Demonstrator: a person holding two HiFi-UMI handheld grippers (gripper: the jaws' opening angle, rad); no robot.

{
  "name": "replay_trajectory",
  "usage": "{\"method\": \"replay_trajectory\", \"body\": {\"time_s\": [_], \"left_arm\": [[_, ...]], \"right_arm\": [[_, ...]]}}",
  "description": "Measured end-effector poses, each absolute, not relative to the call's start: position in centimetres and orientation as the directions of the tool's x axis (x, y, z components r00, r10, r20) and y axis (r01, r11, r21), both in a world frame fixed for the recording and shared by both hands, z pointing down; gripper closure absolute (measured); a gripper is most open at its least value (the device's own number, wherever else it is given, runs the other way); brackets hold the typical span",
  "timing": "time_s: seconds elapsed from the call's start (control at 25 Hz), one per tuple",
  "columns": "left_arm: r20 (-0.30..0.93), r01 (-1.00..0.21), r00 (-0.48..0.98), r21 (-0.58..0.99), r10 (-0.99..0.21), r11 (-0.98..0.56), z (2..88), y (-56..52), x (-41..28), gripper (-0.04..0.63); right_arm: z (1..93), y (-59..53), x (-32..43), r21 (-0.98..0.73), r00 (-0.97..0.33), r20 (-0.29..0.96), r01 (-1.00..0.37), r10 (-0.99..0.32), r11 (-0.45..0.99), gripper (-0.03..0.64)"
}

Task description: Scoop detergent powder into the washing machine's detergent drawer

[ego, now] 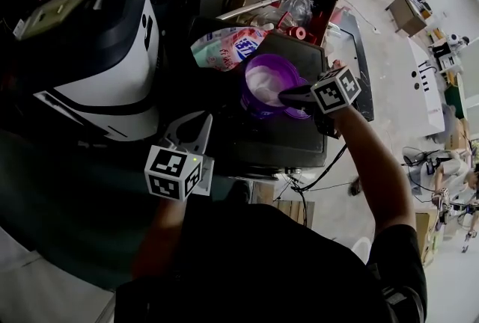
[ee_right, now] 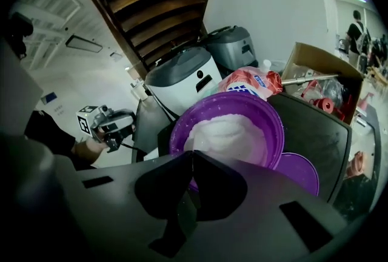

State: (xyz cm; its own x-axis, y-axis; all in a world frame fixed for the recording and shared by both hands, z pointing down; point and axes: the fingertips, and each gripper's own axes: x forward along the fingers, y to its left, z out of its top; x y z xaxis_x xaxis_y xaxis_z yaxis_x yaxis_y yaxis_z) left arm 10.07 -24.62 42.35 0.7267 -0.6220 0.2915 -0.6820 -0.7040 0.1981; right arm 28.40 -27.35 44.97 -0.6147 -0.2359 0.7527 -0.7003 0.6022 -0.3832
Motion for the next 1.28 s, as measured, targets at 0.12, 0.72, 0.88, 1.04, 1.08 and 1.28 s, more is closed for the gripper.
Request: {"method": "replay_trajectory", "body": {"time_s": [0.12,0.72,0.88,1.04,1.08,1.28], "left_arm": [[0.293,-0.676,0.732,0.198,-0.615,-0.71,42.4,-24.5,9.8,0.588],[0.3,-0.621,0.773,0.182,-0.558,-0.762,42.3,-24.2,7.4,0.588],[0.291,-0.613,0.781,0.181,-0.553,-0.77,42.2,-24.3,6.8,0.588],[0.283,-0.615,0.78,0.182,-0.558,-0.767,41.9,-23.9,6.4,0.588],[0.282,-0.617,0.779,0.18,-0.56,-0.766,41.8,-23.8,6.4,0.588],[0.281,-0.624,0.772,0.172,-0.57,-0.762,41.7,-23.0,6.6,0.588]], "right_arm": [[44.2,-27.7,28.4,-0.445,-0.658,0.699,-0.706,-0.278,0.551,0.597],[42.0,-27.8,28.3,-0.6,-0.686,0.467,-0.71,-0.558,0.37,0.597],[41.5,-27.5,28.2,-0.594,-0.66,0.433,-0.721,-0.614,0.356,0.597],[40.8,-27.0,28.2,-0.608,-0.647,0.387,-0.715,-0.657,0.346,0.597],[40.6,-26.9,28.3,-0.611,-0.646,0.373,-0.711,-0.666,0.347,0.597],[40.1,-26.4,28.7,-0.639,-0.64,0.302,-0.686,-0.706,0.349,0.597]]}}
